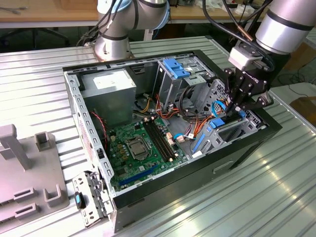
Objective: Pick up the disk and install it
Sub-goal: 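Insert the second disk wire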
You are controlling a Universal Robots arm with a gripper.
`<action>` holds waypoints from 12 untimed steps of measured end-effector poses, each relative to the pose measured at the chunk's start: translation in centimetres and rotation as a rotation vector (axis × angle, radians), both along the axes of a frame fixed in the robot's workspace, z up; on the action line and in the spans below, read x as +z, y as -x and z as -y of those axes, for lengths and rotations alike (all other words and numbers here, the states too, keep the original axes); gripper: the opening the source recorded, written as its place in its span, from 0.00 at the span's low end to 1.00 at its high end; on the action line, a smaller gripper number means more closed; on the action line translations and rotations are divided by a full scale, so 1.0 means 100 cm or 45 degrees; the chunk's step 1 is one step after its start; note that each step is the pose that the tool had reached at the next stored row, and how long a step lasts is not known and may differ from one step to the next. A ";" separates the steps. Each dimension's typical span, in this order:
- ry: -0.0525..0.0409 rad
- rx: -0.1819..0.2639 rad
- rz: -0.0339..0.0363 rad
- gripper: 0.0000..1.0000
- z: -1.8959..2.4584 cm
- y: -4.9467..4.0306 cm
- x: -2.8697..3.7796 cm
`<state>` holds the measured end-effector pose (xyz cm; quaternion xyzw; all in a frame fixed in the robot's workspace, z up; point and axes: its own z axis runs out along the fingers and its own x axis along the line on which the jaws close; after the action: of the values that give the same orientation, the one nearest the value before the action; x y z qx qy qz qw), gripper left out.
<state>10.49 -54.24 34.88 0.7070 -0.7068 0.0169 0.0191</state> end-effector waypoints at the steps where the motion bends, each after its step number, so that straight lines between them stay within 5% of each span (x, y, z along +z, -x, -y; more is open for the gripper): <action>1: -0.001 0.000 0.0000 0.16 0.0002 0.0000 -0.0003; 12: -0.016 0.000 0.0000 0.16 0.0012 0.0000 -0.0033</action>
<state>10.49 -54.36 34.55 0.7071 -0.7068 0.0124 0.0147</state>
